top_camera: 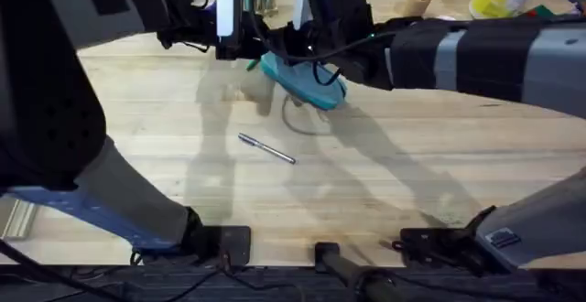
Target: Unzip the bag, pick up the pens from the table one at a time and place them inside, then zip the bag closed.
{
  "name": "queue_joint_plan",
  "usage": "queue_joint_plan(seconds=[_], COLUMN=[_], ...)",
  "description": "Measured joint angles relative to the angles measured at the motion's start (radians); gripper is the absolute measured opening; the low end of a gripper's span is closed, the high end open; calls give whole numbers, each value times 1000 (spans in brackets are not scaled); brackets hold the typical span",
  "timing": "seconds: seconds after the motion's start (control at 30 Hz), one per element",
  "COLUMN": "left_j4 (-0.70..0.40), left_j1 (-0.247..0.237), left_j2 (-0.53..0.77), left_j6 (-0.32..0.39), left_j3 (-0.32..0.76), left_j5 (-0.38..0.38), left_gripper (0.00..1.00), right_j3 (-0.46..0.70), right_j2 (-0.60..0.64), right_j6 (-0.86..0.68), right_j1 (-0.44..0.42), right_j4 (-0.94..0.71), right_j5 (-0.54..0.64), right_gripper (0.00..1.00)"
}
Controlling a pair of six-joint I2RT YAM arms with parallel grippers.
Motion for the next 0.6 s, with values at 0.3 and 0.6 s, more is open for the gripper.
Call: queue_joint_plan(seconds=[0.3, 0.6], left_j4=[-3, -3], left_j1=[0, 0], left_j2=[0, 0], left_j6=[0, 0], left_j3=[0, 0], left_j5=[3, 5], left_gripper=[42, 42], right_j3=[8, 15], right_j2=[-20, -201], right_j6=[-13, -34], right_j1=[-1, -62], right_j4=[-70, -295], right_j5=[-9, -16], right_gripper=[168, 997])
